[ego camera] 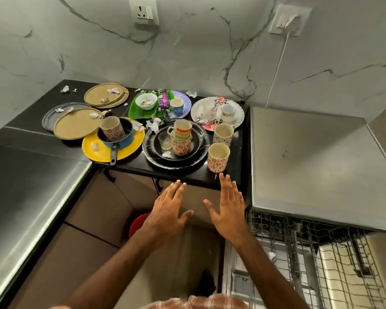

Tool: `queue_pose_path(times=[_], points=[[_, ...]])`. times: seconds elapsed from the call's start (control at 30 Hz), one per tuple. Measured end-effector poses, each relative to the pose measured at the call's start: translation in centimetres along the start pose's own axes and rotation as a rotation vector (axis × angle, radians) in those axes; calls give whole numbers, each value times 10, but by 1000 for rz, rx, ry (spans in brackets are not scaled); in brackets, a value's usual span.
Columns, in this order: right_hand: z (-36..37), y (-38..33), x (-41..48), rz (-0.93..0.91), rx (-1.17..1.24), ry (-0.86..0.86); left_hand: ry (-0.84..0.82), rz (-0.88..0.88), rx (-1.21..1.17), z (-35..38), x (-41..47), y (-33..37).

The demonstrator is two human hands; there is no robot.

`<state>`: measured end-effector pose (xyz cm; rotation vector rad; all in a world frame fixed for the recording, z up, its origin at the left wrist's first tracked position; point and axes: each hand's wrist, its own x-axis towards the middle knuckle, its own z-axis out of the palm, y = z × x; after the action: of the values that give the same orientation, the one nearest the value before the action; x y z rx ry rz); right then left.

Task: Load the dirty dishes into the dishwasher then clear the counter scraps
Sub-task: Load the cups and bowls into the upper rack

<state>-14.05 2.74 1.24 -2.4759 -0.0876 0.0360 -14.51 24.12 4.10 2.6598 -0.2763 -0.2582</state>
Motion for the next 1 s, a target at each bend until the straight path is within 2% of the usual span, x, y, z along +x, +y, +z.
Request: queue_pose_path(times=[0.13, 0.27, 0.4, 0.63, 0.73, 0.9, 1.0], points=[[-11, 12, 27, 27, 35, -4, -45, 38, -47, -4, 50, 20], [-24, 21, 41, 118, 207, 34, -48, 91, -83, -6, 102, 37], [-33, 31, 43, 213, 267, 59, -58, 123, -88, -8, 160, 44], [-43, 37, 42, 371, 295, 161, -160, 127, -21, -7, 227, 42], [-41, 32, 45, 432, 328, 180, -151, 150, 18, -9, 239, 39], [-29, 22, 47, 514, 420, 212, -155, 253, -103, -17, 246, 29], [-22, 19, 43, 590, 583, 281, -205, 356, -274, -22, 241, 31]])
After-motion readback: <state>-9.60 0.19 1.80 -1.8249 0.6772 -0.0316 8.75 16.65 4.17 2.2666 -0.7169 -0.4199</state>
